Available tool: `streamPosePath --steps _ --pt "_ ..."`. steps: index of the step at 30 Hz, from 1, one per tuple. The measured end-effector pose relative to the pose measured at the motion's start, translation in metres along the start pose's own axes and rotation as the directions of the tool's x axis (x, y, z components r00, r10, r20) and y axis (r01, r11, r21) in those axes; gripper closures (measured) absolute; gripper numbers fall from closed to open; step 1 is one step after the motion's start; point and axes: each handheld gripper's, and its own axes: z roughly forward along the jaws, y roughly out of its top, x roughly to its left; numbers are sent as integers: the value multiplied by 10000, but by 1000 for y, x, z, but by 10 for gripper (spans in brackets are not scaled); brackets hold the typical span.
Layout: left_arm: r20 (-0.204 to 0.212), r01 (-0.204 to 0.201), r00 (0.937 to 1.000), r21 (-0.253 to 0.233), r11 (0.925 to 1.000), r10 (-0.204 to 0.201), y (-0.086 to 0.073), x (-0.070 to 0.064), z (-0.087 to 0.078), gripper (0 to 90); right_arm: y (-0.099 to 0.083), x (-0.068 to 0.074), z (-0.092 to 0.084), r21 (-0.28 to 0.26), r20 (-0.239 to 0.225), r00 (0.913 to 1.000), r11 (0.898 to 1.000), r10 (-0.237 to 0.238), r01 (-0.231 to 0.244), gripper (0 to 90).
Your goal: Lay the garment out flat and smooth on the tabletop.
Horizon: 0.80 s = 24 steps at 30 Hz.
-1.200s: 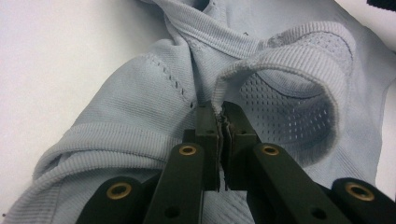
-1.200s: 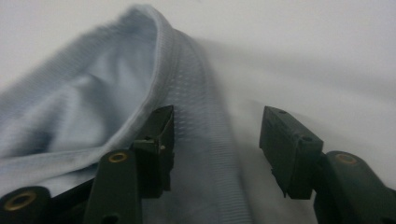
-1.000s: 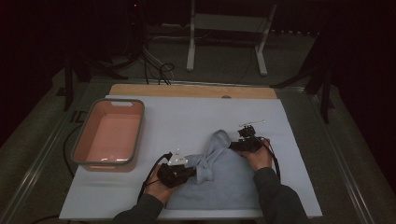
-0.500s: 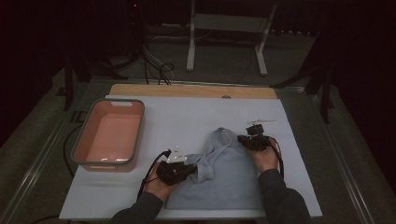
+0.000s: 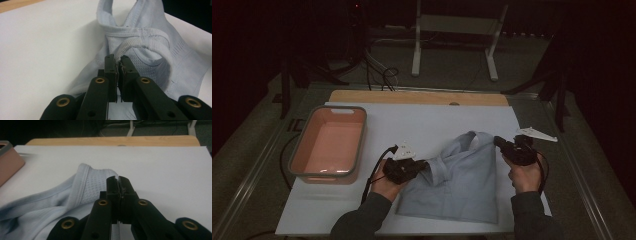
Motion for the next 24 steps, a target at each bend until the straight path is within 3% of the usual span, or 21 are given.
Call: streamPosePath --steps 3,7,8,9,11,13,15,17,20,24 --pt "51 236 9997 -145 9996 -235 8 8 4 868 -1 -1 -5 65 -267 9995 9999 -154 155 886" --pt "-308 580 9978 -373 9976 -591 18 20 4 872 -2 3 -1 119 -422 9985 9993 -347 353 885" --pt "-724 877 9931 -658 9940 -924 26 33 1 873 -3 5 1 144 -522 9978 9990 -421 429 885" --pt "-724 877 9931 -658 9940 -924 26 33 1 872 -3 6 3 148 -540 9974 9987 -477 486 885" --pt "-1529 1619 9725 -972 9820 -1755 31 51 -1 832 -4 8 9 239 -544 9973 9984 -496 509 884" --pt "-1935 2177 9523 -1107 9697 -2359 30 60 -1 693 -6 9 14 333 -581 9975 9986 -400 420 863" --pt "-2315 2446 9364 -1089 9635 -2639 27 64 -1 562 -7 9 19 399 -497 9984 9988 -255 275 681" --pt "-2354 2671 9289 -1086 9575 -2859 21 65 -2 485 -9 9 21 546 -451 9987 9982 -222 247 605" --pt "-2302 2652 9333 -759 9612 -2757 12 62 -2 411 -12 8 22 619 -519 9984 9977 -235 268 504" --pt "-1824 2659 9453 -488 9628 -2703 -2 58 -3 399 -15 7 21 738 -626 9975 9966 -313 359 438"
